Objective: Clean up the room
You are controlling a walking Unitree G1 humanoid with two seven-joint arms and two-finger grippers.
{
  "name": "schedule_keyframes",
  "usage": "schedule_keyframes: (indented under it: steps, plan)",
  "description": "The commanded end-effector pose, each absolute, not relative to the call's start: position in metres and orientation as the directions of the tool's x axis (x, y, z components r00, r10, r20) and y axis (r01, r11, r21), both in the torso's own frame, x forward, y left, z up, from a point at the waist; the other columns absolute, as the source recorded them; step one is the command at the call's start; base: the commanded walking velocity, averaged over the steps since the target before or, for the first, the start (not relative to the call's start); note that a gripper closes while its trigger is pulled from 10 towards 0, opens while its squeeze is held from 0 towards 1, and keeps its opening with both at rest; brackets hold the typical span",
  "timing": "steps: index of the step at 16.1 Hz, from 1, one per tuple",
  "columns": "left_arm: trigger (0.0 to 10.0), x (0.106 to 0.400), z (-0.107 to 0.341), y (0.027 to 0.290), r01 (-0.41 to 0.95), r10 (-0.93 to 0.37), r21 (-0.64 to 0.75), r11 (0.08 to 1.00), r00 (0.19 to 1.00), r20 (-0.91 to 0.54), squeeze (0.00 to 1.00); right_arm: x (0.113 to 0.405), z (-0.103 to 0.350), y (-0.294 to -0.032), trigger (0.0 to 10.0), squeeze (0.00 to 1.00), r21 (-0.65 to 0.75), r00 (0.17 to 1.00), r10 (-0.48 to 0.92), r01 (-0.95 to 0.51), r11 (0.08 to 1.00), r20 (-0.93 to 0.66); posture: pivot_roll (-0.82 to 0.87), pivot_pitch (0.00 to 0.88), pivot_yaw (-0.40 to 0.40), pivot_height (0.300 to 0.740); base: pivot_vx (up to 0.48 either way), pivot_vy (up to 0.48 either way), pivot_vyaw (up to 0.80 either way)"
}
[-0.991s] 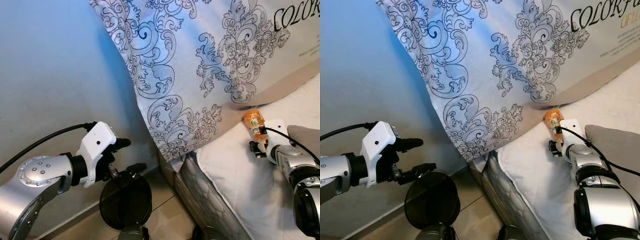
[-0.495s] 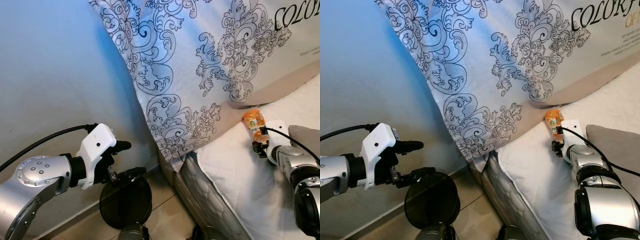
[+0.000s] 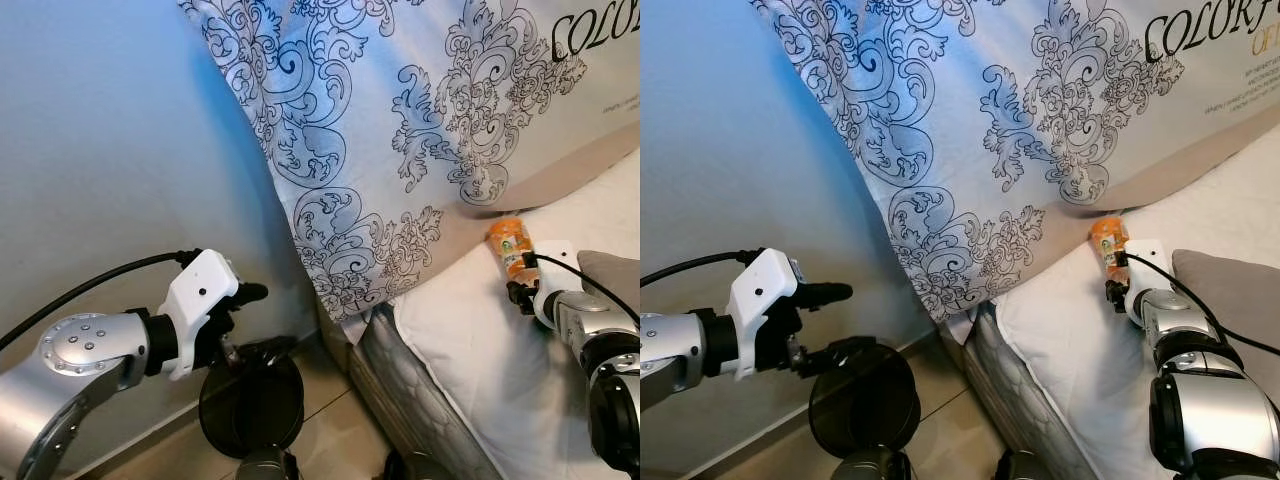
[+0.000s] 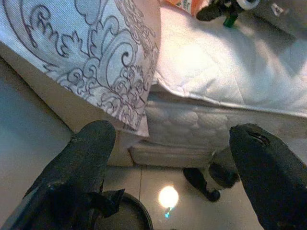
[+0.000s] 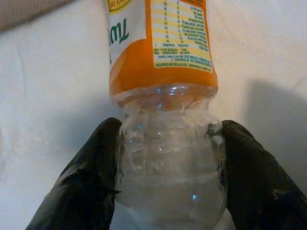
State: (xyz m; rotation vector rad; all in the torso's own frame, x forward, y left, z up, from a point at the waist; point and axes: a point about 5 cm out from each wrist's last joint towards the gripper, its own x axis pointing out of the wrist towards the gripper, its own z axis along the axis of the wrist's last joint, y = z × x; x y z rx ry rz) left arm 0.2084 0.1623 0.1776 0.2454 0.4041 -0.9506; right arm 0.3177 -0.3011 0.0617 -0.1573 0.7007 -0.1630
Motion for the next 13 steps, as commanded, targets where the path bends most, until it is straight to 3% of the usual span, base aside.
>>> schedule_keyframes:
  steps: [1, 4, 6, 9, 12, 13]
  plan:
    - [10.0, 0.21, 0.175, 0.164, 0.812, -0.723, 0.03, 0.583, 0.536, -0.437, 0.0, 0.321, 0.064, -0.298, 0.0, 0.0, -0.14, 0.776, -0.179, 0.118, 0.983, -0.604, 0.2, 0.055, 0.054, 0.74, 0.0, 0.0, 0.0]
    - [10.0, 0.214, 0.17, 0.158, 0.771, -0.71, 0.006, 0.636, 0.589, -0.386, 0.0, 0.33, 0.074, -0.292, 0.0, 0.0, 0.025, 0.845, -0.121, 0.156, 0.987, -0.521, 0.15, 0.0, 0.02, 0.74, 0.0, 0.0, 0.0]
    - [10.0, 0.221, 0.165, 0.155, 0.681, -0.646, -0.004, 0.732, 0.693, -0.319, 0.0, 0.331, 0.077, -0.288, 0.0, 0.0, 0.194, 0.902, -0.051, 0.147, 0.97, -0.429, 0.1, 0.0, -0.003, 0.74, 0.0, 0.0, 0.0]
    - [10.0, 0.228, 0.16, 0.156, 0.602, -0.573, 0.006, 0.798, 0.763, -0.299, 0.0, 0.326, 0.08, -0.287, 0.0, 0.0, 0.278, 0.941, -0.013, 0.113, 0.954, -0.339, 0.07, 0.0, -0.007, 0.74, 0.0, 0.0, 0.0]
    - [10.0, 0.24, 0.159, 0.155, 0.488, -0.467, 0.035, 0.872, 0.852, -0.235, 0.0, 0.303, 0.096, -0.276, 0.0, 0.0, 0.411, 0.996, -0.034, 0.066, 0.909, -0.086, 0.02, 0.0, 0.001, 0.74, 0.0, 0.0, 0.0]
    - [10.0, 0.241, 0.159, 0.155, 0.472, -0.452, 0.04, 0.881, 0.863, -0.226, 0.0, 0.299, 0.098, -0.271, 2.6, 0.0, 0.421, 0.998, -0.033, 0.055, 0.905, -0.059, 0.01, 0.0, 0.003, 0.74, 0.0, 0.0, 0.0]
